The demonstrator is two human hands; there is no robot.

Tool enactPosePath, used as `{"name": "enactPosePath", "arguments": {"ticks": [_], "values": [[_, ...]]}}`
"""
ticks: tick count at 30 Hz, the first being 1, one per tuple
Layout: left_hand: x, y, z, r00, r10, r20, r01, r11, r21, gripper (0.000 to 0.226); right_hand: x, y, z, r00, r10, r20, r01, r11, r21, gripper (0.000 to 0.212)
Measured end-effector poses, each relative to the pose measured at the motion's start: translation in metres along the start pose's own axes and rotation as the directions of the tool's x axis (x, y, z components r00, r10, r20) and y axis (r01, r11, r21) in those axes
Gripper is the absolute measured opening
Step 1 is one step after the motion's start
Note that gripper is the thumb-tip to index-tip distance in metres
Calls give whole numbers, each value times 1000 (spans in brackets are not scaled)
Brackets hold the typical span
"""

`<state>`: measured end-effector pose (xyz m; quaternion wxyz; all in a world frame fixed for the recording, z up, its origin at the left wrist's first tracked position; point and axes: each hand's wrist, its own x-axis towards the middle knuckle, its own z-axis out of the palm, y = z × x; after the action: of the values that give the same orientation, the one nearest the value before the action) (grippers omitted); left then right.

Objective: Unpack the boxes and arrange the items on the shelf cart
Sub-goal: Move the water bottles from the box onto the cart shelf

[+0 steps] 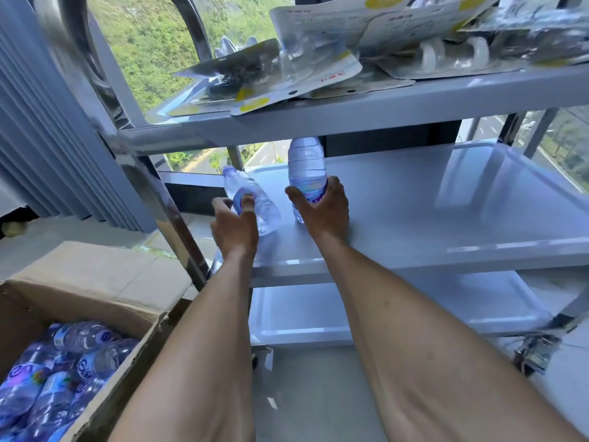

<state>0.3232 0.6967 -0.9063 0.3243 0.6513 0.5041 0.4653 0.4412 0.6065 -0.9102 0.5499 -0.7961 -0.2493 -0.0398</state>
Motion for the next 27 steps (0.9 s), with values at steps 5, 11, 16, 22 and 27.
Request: {"name": "enactPosePath", "arguments": {"ticks": [5,11,16,22,27], "values": [[-15,0,-13,993,60,102,-67,996,65,40,-15,-4,-7,1000,10,0,-10,1000,-19,75],[-29,-1,-27,971,76,227,-92,994,63,38,-21,-12,-12,999,4,-48,-6,999,-45,74],[-34,-4,-31,969,71,235,-82,996,36,35,8,-24,-6,998,6,60,-5,1000,-14,69],[-29,-9,-26,971,40,237,-39,999,-9,32,5,-10,1,997,-37,62,34,998,46,78],[-21,6,-25,964,-186,192,169,980,101,60,-1,2,2,993,-64,95,62,998,22,81]]}}
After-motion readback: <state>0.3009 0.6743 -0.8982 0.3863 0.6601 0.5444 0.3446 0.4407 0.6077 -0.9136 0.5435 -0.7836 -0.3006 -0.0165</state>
